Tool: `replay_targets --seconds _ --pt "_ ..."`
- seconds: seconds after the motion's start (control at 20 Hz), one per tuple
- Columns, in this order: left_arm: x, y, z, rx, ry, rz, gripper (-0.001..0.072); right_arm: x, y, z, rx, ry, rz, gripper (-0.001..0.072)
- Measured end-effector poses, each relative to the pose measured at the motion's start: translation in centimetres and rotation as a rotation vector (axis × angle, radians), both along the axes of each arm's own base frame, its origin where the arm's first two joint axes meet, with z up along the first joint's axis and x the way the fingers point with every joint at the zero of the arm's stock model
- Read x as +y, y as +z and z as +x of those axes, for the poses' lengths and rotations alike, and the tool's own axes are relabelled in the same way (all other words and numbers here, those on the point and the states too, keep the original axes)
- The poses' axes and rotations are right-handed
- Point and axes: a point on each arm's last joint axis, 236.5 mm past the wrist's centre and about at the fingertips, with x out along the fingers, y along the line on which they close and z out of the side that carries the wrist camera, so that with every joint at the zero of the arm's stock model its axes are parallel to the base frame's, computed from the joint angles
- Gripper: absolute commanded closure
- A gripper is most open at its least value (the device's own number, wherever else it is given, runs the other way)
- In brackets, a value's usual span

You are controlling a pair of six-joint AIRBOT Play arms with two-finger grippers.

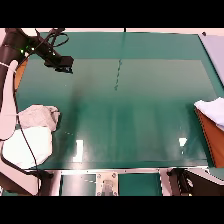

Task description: Fold the shirts.

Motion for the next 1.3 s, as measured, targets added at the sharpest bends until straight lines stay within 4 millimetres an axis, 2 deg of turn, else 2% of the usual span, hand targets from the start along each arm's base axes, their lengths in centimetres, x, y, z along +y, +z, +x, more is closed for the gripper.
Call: replay_targets --seconds 0.15,0.2,0.25,0.3,0.4,0.5,0.55,0.6,0.65,0.75,0.8,0.85,0.95,1.05,1.1,1.2,1.3 --pt "0.0 0.0 -0.1 0.002 -0.001 -0.001 0.0682 1.1 -3.0 -1.8 0.065 -0.025 0.062 0.0684" --pt "0.0 0.0 -0.1 0.002 -0.002 -0.002 0.0682 1.3 -4.0 -2.5 0.097 -0.033 0.074 0.0543" --pt "0.0 0.0 -0.1 0.003 -0.001 -0.002 0.0681 1.6 -5.1 -3.5 0.141 -0.039 0.087 0.0128" --pt "0.0 0.0 -0.1 0.003 -0.002 -0.002 0.0682 2.0 -6.2 -4.7 0.19 -0.04 0.103 0.0033" --pt "-0.1 0.0 -0.2 0.007 -0.004 -0.002 0.0682 2.4 -7.8 -6.8 0.284 -0.04 0.119 0.0033" --pt "-0.2 0.0 -0.3 0.013 -0.007 -0.007 0.0682 2.5 -8.4 -8.3 0.351 -0.04 0.117 0.0042" --pt "-0.2 0.0 -0.3 0.013 -0.007 -0.008 0.0682 2.1 -8.2 -8.7 0.366 -0.042 0.104 0.0133" --pt "-0.3 0.0 -0.4 0.013 -0.008 -0.01 0.0682 1.4 -7.7 -8.5 0.364 -0.044 0.08 0.0495" --pt "-0.3 0.0 -0.3 0.012 -0.008 -0.011 0.0683 0.9 -7.1 -7.8 0.346 -0.038 0.057 0.0682" --pt "-0.3 0.2 -0.2 0.003 -0.005 -0.014 0.0683 -0.2 -5.4 -4.3 0.265 0.009 -0.009 0.0686" --pt "-0.3 0.4 -0.1 -0.005 -0.003 -0.016 0.0683 -0.5 -4.5 -1.9 0.22 0.055 -0.05 0.0686" --pt "-0.4 0.9 -0.1 -0.017 0.001 -0.02 0.0684 -0.4 -3.8 0.7 0.181 0.113 -0.091 0.0686" --pt "-0.4 2.1 -0.3 -0.037 0.016 -0.027 0.0684 1.3 -2.6 6.4 0.118 0.277 -0.17 0.0687" --pt "-0.6 3.2 -1.2 -0.035 0.02 -0.031 0.0684 5.1 -2.0 11.8 0.075 0.483 -0.231 0.0687" --pt "-0.8 3.5 -2.1 -0.023 0.018 -0.031 0.0684 7.7 -2.0 14.0 0.067 0.594 -0.254 0.0686" --pt "-1.2 3.6 -4.2 0.01 0.011 -0.029 0.0684 13.0 -2.8 16.9 0.083 0.804 -0.29 0.0687" --pt "-1.4 2.6 -7.4 0.067 0.01 -0.021 0.0684 18.3 -4.6 18.1 0.115 0.994 -0.302 0.0687"
